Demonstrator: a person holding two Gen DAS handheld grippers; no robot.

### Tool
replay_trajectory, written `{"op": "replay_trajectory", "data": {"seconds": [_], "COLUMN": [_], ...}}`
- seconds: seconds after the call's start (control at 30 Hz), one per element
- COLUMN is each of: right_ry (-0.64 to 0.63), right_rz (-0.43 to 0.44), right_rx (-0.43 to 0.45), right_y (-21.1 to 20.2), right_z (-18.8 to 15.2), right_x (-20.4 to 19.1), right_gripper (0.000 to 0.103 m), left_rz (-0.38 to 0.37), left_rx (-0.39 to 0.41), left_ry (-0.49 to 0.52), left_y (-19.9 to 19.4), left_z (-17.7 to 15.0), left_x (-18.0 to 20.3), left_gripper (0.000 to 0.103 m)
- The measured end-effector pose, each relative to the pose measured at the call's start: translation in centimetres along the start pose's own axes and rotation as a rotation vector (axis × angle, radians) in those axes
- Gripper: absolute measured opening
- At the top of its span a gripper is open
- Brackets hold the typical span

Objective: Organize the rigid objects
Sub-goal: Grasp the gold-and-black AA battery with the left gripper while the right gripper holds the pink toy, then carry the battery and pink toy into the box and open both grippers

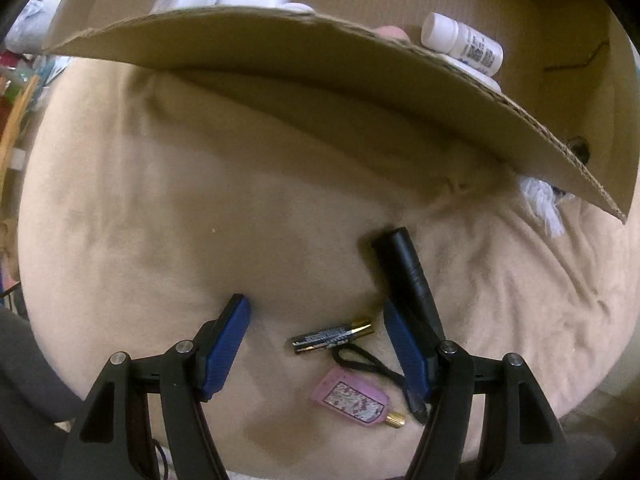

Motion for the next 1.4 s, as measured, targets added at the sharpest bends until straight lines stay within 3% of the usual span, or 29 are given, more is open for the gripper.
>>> {"op": "replay_trajectory", "data": {"seconds": [0.1,0.2,0.4,0.63,0.87,1.13,1.27,1.4], "right_ry": [0.004,0.013,0.02,0.013,0.012,0.007,0.008,0.005], "right_rz": [0.011,0.021,0.029,0.024,0.0,-0.038,-0.043,-0.049], "right_rx": [0.007,0.009,0.011,0.001,-0.015,-0.036,-0.046,-0.076], "right_y": [-0.3,-0.5,-0.7,-0.7,-0.3,0.4,0.9,2.3], "right_z": [0.2,0.2,0.2,0.1,0.0,-0.3,-0.1,0.0], "right_x": [0.2,0.3,0.4,0.5,0.8,1.0,1.0,0.9], "right_gripper": [0.018,0.018,0.018,0.018,0.018,0.018,0.018,0.018], "left_rz": [0.0,0.01,0.026,-0.006,0.037,0.098,0.075,0.045], "left_rx": [-0.032,-0.012,-0.018,0.0,0.049,0.103,0.143,0.21], "left_ry": [-0.009,-0.059,-0.066,-0.008,0.014,0.111,0.126,0.173], "left_y": [0.3,0.4,0.4,0.1,-2.2,-4.1,-5.9,-10.3], "left_z": [-0.7,-0.9,-1.6,-0.7,0.7,0.8,2.1,3.2], "left_x": [0.6,0.3,0.6,0.0,-3.4,-6.2,-6.7,-9.0], "left_gripper": [0.066,0.065,0.039,0.039,0.039,0.039,0.039,0.039]}}
Point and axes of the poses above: each gripper's, at about its wrist camera, not at the fingertips, and y roughly the way its jaws point, x to its right, z to its top, the point moved 3 cm from there along y, roughly the way its jaws point, and after that the axes turned 5 degrees about -z, right-handed, at the moved point
